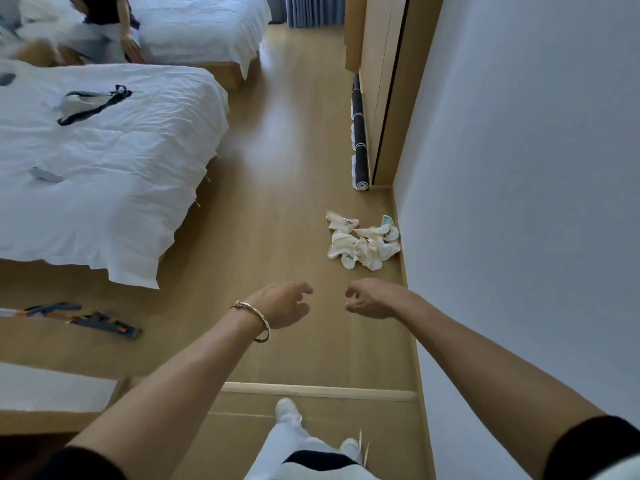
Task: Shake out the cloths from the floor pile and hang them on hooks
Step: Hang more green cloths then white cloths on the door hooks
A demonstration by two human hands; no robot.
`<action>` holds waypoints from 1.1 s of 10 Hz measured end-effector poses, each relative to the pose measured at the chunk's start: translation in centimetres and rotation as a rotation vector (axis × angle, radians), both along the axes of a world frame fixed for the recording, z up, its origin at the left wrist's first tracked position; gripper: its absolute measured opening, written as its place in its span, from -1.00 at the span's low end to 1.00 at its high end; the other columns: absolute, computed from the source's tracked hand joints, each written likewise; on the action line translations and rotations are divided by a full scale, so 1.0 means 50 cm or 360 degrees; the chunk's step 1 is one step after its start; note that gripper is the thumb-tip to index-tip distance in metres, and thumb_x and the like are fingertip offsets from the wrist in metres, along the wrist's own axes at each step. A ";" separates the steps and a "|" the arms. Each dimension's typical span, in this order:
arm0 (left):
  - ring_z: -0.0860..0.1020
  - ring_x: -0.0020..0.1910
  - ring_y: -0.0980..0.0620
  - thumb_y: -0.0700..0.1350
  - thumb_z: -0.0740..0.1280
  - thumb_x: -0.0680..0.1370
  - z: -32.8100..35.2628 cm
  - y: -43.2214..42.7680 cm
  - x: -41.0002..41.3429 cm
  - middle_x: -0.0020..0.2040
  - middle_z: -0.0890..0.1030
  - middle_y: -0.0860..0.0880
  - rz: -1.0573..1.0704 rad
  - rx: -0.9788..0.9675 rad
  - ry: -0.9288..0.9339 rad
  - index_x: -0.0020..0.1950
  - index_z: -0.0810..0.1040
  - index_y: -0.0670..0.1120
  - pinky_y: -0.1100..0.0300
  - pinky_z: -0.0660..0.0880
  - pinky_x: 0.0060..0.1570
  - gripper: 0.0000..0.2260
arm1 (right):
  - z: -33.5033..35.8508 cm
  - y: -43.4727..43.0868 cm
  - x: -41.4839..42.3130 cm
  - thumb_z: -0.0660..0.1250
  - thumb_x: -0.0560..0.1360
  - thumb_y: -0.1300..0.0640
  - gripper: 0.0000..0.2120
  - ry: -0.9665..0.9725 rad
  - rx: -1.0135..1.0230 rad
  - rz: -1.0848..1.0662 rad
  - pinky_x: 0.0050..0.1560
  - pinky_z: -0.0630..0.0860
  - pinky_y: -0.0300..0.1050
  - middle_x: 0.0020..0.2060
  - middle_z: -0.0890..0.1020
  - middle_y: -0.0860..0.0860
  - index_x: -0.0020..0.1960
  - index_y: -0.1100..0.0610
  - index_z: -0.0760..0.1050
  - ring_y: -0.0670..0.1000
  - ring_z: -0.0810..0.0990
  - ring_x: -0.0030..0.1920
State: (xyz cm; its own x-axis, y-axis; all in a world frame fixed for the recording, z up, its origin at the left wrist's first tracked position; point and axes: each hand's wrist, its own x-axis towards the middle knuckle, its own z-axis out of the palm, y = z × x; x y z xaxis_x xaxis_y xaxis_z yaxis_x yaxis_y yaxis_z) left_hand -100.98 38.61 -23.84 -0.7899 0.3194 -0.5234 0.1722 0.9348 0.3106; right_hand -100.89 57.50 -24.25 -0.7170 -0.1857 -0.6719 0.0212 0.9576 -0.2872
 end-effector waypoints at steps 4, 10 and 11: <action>0.46 0.26 0.00 -0.02 0.20 0.59 -0.001 0.023 -0.448 0.29 0.50 0.01 -0.0167 0.0065 0.0010 0.41 0.34 0.04 0.23 0.33 0.19 -0.62 | -0.011 0.016 -0.388 0.09 0.59 0.11 -0.69 -0.0046 0.0048 -0.0216 -0.05 0.32 -0.17 0.21 0.52 0.15 0.22 0.20 0.48 0.10 0.49 0.14; 0.46 0.25 0.01 -0.03 0.18 0.60 -0.065 0.163 -0.836 0.27 0.51 0.04 -0.0418 0.0091 -0.0161 0.40 0.35 0.04 0.27 0.29 0.16 -0.65 | -0.028 0.147 -0.703 0.10 0.61 0.05 -0.57 -0.0030 0.0060 -0.0552 0.25 0.33 -0.09 0.42 0.37 0.09 0.47 0.08 0.28 0.09 0.40 0.34; 0.46 0.24 0.00 -0.03 0.18 0.59 -0.085 0.193 -0.900 0.27 0.52 0.03 -0.0391 0.0074 -0.0152 0.38 0.37 0.06 0.24 0.31 0.16 -0.65 | -0.048 0.181 -0.779 0.12 0.59 0.07 -0.57 -0.0037 0.0084 -0.0458 0.22 0.37 -0.09 0.38 0.41 0.10 0.45 0.07 0.31 0.09 0.43 0.31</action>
